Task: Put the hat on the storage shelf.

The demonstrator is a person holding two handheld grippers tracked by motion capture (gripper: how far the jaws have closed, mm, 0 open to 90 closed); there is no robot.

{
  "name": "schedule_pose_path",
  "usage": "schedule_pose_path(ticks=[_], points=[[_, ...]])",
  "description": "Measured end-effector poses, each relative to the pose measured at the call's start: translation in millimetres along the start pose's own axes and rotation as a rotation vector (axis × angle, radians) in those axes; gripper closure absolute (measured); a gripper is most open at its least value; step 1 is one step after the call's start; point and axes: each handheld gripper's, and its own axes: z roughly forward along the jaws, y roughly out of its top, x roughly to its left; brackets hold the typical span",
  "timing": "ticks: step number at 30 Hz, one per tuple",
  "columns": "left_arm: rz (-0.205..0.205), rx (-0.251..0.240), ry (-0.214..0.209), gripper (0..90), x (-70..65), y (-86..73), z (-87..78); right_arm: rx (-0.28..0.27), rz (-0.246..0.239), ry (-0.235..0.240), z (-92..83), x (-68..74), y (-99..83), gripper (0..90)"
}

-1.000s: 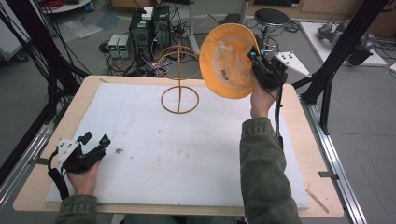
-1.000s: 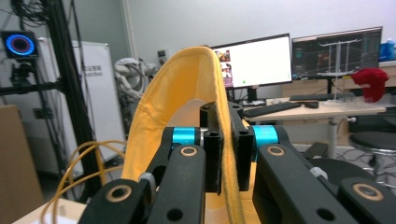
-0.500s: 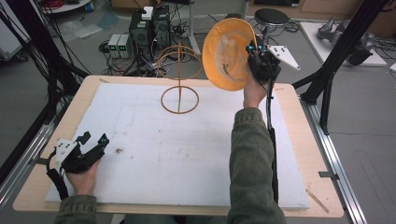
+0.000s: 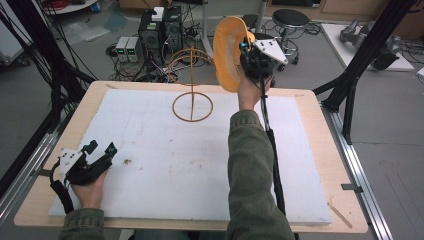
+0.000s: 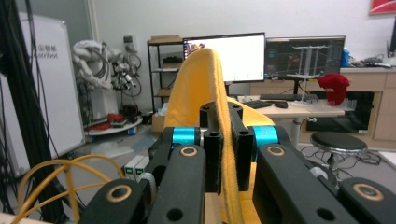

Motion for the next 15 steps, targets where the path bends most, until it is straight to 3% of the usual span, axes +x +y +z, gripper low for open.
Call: schedule_pose_path(ticks=[7, 10, 15], points=[[-0.003, -0.003, 0.003, 33.9, -0.1, 0.4, -0.4, 0.013, -0.05, 0.082, 9.7, 42.2, 8.1, 86.4], [-0.009, -0.005, 0.006, 33.9, 1.3, 0.6, -1.1, 0.006, 0.011, 0.143, 12.7, 58.1, 8.8, 86.4], [-0.018, -0.007, 0.009, 33.9, 2.3, 0.7, -1.5, 0.016, 0.035, 0.191, 17.9, 78.7, 5.7, 86.3]])
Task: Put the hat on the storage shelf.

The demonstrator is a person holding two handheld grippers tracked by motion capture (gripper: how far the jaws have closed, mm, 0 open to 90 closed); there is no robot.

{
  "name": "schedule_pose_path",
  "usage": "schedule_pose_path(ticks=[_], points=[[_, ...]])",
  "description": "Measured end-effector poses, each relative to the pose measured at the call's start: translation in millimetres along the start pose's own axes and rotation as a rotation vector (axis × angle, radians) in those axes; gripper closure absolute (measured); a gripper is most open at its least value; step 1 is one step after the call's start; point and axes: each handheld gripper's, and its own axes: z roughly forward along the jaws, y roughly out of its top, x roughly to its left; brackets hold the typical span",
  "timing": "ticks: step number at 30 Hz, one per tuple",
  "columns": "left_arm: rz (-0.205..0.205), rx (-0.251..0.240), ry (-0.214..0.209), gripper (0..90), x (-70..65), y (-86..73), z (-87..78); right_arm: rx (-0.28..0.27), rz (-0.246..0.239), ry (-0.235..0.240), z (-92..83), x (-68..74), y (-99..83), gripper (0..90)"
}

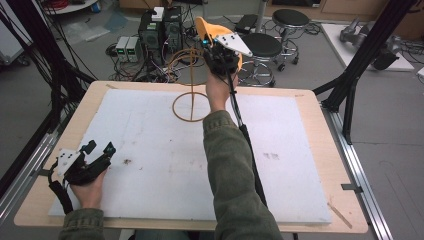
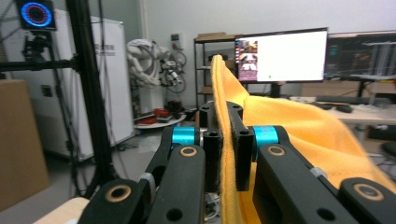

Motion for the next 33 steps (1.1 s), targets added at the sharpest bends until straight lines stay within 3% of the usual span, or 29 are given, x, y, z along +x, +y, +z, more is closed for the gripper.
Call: schedule_pose_path(ticks=[5, 14, 18, 23, 29, 33], points=[[0.0, 0.0, -0.001, 34.2, 0.2, -0.1, 0.5, 0.014, 0.037, 0.058, 10.5, 19.8, -7.7, 86.1], [-0.006, -0.001, -0.002, 34.2, 0.6, -0.2, 0.6, 0.105, -0.08, 0.126, 31.1, 54.6, -29.9, 82.4], [-0.009, -0.003, -0.004, 34.3, 0.8, -0.1, 0.1, 0.154, -0.081, 0.15, 40.0, 64.4, -44.1, 81.7], [-0.012, -0.001, -0.004, 34.3, 1.4, -0.1, 0.2, 0.239, -0.181, 0.147, 49.8, 79.2, -63.6, 81.8], [-0.012, 0.001, -0.004, 34.3, 1.4, -0.3, 0.6, 0.307, -0.195, 0.141, 57.5, 86.5, -82.1, 81.6], [-0.018, -0.001, -0.004, 34.3, 1.8, -0.4, 0.6, 0.316, -0.198, 0.128, 60.5, 90.7, -90.7, 81.6]])
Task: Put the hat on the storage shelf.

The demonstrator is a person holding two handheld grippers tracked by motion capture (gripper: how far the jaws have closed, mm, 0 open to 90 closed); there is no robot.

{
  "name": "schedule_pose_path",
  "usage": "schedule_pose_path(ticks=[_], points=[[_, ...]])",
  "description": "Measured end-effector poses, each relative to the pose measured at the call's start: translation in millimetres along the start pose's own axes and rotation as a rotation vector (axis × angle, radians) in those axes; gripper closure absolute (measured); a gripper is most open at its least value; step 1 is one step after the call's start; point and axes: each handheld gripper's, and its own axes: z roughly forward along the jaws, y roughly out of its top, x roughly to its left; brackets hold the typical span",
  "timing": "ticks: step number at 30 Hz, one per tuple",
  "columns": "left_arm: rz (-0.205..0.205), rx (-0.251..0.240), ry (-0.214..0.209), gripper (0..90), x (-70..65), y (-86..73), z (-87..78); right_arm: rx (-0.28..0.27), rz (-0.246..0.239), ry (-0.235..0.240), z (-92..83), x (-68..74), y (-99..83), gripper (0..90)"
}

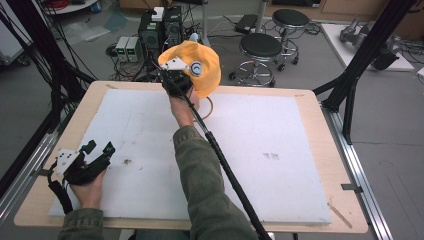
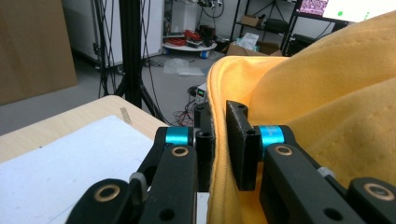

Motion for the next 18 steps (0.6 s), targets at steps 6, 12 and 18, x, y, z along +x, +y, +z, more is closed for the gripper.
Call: schedule_pose_path(ticks=[6, 12, 18], points=[[0.004, 0.003, -0.004, 34.3, -0.4, -0.4, 0.6, 0.018, -0.038, -0.015, 2.1, 4.1, -2.1, 78.4], [0.003, 0.004, -0.003, 34.7, -0.7, -0.6, 1.1, 0.039, -0.026, 0.005, -0.2, 4.5, 1.1, 57.8], [0.007, 0.013, -0.006, 34.6, -0.1, -0.9, 1.3, -0.009, 0.04, 0.02, -11.5, 6.1, 13.5, 39.3]])
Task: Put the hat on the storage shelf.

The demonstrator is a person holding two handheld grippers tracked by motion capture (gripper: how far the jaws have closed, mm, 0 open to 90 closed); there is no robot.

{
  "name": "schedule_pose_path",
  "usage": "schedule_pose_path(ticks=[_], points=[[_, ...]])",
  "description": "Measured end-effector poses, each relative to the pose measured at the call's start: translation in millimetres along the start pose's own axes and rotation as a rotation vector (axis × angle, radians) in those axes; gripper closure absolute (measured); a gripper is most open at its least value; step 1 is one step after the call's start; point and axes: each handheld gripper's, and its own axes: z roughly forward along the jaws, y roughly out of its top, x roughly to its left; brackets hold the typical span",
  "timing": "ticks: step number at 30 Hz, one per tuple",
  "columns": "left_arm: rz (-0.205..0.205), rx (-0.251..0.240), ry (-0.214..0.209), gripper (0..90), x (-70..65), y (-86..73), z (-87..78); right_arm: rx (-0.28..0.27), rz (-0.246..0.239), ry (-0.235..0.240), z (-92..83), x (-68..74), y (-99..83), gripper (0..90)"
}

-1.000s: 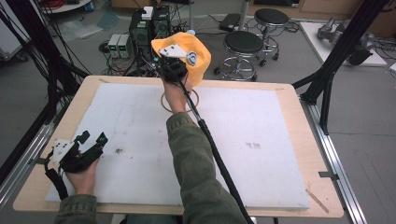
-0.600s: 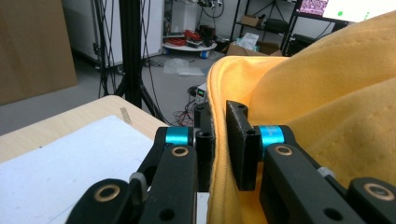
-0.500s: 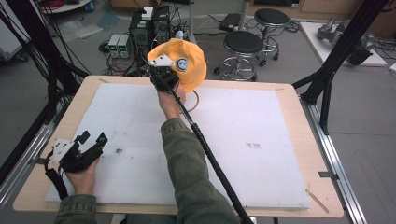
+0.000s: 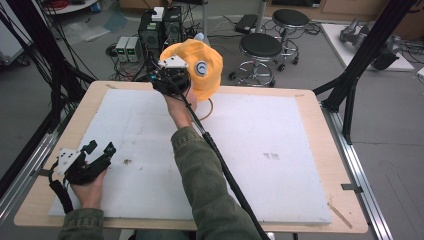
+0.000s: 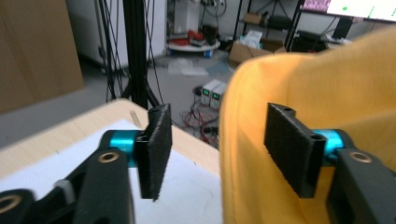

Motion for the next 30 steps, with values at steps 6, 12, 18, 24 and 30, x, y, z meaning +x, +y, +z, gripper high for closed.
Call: schedule_pose_path(ticks=[6, 12, 18, 24, 30], points=[[0.001, -0.002, 0.0, 34.6, -0.3, 0.0, 0.1, -0.054, 0.007, 0.029, -12.7, -0.2, 13.2, 36.6], [0.002, -0.002, 0.001, 34.6, -0.4, -0.3, 0.5, -0.067, 0.008, 0.024, -21.9, -6.6, 19.9, 34.0], [-0.002, 0.0, -0.001, 34.6, -0.2, -0.3, 0.3, -0.094, 0.013, 0.017, -33.4, -15.8, 21.8, 33.5], [-0.007, 0.0, -0.001, 34.6, 0.5, -0.5, 0.3, -0.096, 0.031, -0.001, -47.4, -30.9, 21.1, 30.2], [-0.005, 0.0, 0.0, 34.6, 0.4, -0.5, 0.2, -0.141, 0.043, -0.005, -69.0, -42.5, 19.1, 30.1]])
